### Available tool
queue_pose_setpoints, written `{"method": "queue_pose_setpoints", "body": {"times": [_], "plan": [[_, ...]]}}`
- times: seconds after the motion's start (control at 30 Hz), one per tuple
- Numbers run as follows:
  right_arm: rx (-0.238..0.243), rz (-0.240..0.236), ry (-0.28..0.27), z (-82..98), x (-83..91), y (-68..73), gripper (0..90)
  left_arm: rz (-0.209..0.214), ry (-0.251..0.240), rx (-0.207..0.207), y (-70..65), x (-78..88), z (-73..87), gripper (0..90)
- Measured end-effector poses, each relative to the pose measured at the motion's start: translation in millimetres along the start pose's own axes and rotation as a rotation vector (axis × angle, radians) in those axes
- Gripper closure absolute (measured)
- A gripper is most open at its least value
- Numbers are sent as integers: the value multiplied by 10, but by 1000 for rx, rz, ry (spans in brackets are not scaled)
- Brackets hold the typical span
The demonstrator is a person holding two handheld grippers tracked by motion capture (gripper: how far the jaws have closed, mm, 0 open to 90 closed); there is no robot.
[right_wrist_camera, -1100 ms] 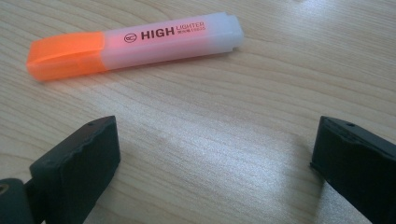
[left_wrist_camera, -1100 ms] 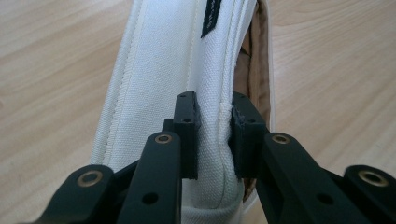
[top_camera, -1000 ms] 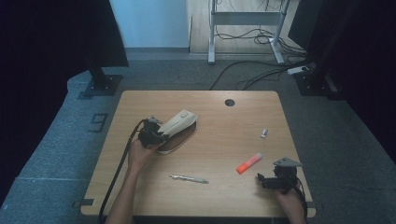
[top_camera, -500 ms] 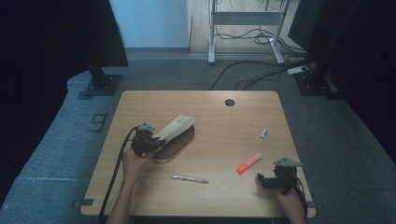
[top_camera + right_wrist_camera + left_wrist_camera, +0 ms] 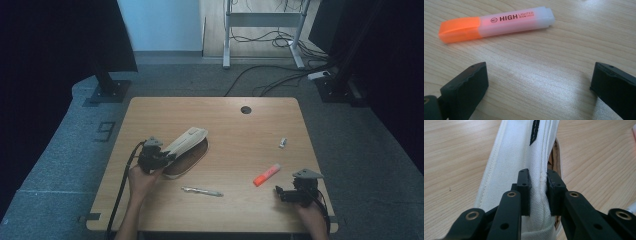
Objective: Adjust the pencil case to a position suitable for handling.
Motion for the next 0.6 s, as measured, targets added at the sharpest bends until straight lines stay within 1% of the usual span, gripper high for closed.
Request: {"method": "queue_pose_setpoints", "body": {"times": [0.13,0.23,0.33,0.37,0.47,0.53,0.6], "plan": [[8,-7,4,1,-3,10,0,-1,0,-10,-3,5,5,754],[12,-12,3,2,-2,11,0,5,-3,-9,1,7,15,753],[17,-21,-1,-2,1,13,3,1,-1,-10,-1,-9,25,753],[23,-25,1,-4,0,12,9,0,0,-11,-4,-8,26,753],[33,-38,15,-17,20,4,63,-2,0,-15,-12,-7,27,751],[26,-63,9,-49,42,19,69,-5,3,-19,-11,-11,29,750],[41,-76,6,-77,61,37,94,-6,2,-19,-13,-9,28,750]]}}
Point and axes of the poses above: each handheld gripper's, and its own axes: x roughly backward along the jaws, z roughly out of its underside, y roughly to its left, the point moved 9 cm from there along -x, roughly forward along the jaws, and after that the axes turned 15 degrees about z, right-handed, at the moved point
